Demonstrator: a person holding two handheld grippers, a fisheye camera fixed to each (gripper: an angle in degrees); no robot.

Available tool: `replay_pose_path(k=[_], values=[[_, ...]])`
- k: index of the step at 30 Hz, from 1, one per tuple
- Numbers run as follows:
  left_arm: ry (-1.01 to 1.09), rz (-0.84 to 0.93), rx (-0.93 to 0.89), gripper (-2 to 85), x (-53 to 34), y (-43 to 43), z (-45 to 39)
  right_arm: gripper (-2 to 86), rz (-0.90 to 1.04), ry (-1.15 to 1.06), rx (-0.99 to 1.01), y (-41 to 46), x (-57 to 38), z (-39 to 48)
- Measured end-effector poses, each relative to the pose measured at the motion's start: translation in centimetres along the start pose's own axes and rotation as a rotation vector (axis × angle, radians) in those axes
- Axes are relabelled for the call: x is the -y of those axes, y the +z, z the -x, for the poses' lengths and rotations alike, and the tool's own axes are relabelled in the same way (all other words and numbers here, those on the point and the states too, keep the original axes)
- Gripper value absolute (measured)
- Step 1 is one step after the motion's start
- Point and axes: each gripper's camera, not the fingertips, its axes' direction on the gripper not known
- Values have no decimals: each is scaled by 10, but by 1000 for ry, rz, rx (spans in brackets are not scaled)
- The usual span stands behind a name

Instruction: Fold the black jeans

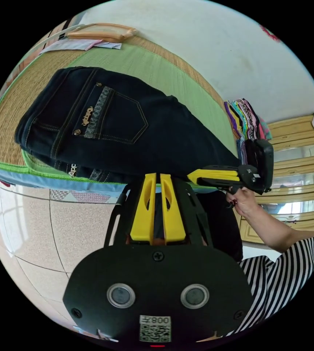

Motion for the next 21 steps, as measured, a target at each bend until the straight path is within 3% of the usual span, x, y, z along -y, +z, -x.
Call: replay_pose_path(k=[13,19,21], values=[[64,124,17,2,39,113,-55,1,-115,158,146,-93,-119,-83],[87,148,24,0,57,153,-92,1,-301,450,136,-180,-287,-202],[133,141,-9,0,66,167,-111,0,-443,654,139,-221,-380,-265]])
